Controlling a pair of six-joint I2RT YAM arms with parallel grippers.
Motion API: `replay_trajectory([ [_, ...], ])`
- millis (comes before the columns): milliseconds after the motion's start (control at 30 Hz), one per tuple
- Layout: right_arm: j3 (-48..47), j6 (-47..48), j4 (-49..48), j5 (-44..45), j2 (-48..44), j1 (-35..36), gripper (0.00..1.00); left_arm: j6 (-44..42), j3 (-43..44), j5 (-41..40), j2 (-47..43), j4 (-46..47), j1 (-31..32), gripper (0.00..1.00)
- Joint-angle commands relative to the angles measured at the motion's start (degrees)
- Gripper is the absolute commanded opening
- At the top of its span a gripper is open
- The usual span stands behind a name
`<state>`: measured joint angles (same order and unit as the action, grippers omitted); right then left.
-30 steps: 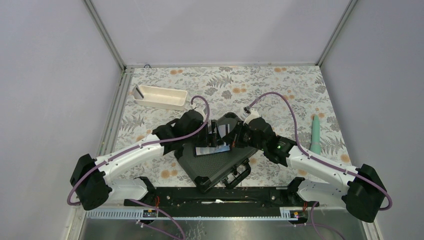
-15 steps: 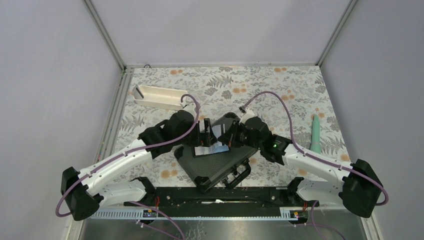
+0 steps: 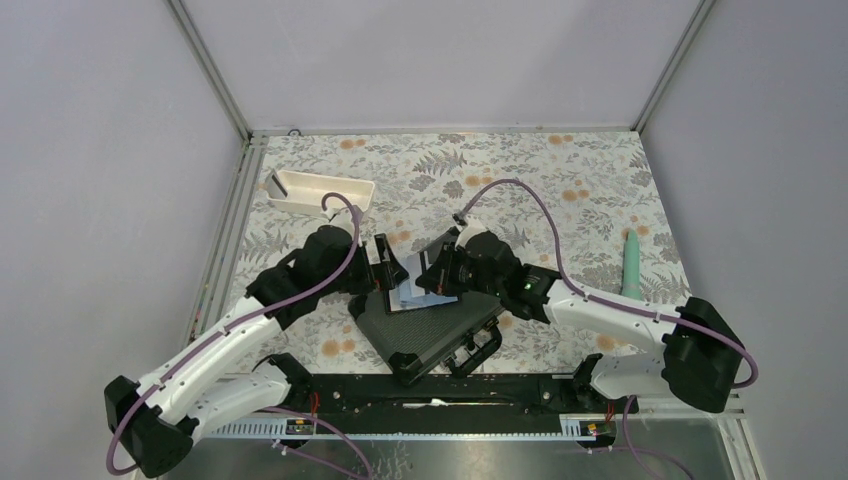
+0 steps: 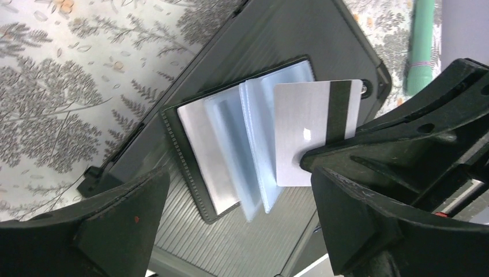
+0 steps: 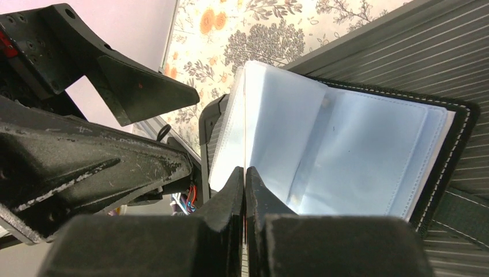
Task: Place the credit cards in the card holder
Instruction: Turn over the card holder at the center of the board.
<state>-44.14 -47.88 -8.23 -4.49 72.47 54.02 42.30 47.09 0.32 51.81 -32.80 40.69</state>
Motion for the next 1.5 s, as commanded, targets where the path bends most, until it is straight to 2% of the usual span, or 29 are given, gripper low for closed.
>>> replay_trajectory([
  [0,-2.6,-0.2,-2.1,1.2,2.1,1.6,0.0,0.9,-2.6,2.8,-2.3,2.5,-2.5,0.99],
  [233,-3.2,-0.5,-3.1,1.2,4.7,2.4,0.0,1.3,-5.7,4.9,-1.6,4.7,-4.7,0.95],
  [433,-4.0,-0.4,-2.7,1.6,3.9,2.6,0.0,1.6,-7.8,4.3,-0.7,5.9,-5.8,0.77],
  [533,-4.4,0.4,-0.8,3.1,2.1,2.6,0.0,1.7,-8.8,4.0,0.2,6.8,-6.3,0.73],
  [833,-4.1,1.5,2.4,7.4,-1.5,2.6,0.0,1.2,-8.9,4.2,3.7,9.1,-6.3,0.68],
  [1000,-3.6,2.1,5.5,10.0,-3.4,1.2,0.0,-0.2,-8.0,1.9,4.9,6.3,-6.3,0.65],
  [1133,-1.5,0.8,5.1,7.3,-4.1,-1.6,0.0,-0.9,-7.8,0.4,4.5,4.9,-6.3,0.63],
  [1467,3.4,-3.3,-1.9,-1.0,-2.0,-5.0,0.0,-1.6,-7.8,2.4,6.1,5.5,-6.3,0.59],
])
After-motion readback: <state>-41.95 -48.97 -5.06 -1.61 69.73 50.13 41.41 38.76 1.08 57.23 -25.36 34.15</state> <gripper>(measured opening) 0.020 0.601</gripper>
